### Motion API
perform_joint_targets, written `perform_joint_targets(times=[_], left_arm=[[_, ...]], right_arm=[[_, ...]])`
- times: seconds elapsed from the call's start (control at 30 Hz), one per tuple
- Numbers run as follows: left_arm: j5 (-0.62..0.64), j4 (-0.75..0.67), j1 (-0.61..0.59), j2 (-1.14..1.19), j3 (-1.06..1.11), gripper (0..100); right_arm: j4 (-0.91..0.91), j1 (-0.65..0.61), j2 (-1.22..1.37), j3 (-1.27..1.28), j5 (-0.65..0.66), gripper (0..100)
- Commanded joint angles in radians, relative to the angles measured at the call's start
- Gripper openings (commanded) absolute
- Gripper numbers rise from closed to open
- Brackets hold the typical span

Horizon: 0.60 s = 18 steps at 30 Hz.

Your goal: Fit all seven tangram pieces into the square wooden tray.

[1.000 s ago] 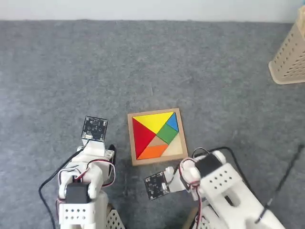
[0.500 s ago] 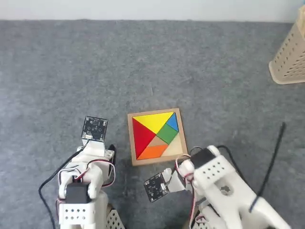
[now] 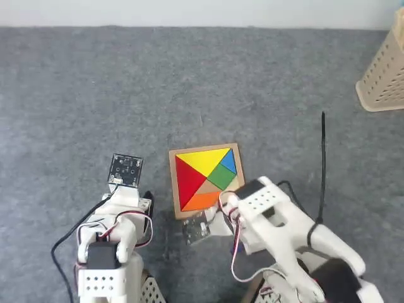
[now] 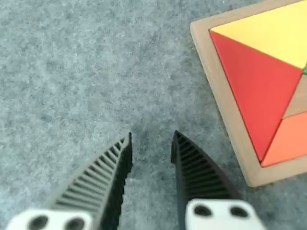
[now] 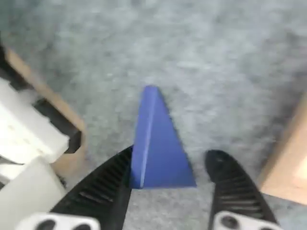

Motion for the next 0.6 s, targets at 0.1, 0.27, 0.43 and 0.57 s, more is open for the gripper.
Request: perform_joint_targets(times=[0.1, 0.27, 0.43, 0.57], left_arm=[[0.008, 0.005, 0.0, -0.015, -0.004, 13], [0.008, 0.005, 0.0, -0.015, -0.004, 13], [0.008, 0.005, 0.0, -0.015, -0.004, 13], [0.008, 0.005, 0.0, -0.015, -0.004, 13]], right_arm=[[-0.031, -0.001, 0.03, -0.081, -0.117, 0.2], [-0.03, -0.001, 0.03, -0.11, -0.172, 0.6], [0.013, -0.001, 0.027, -0.173, -0.269, 0.6], [0.102, -0.001, -0.028, -0.25, -0.292, 0.6]])
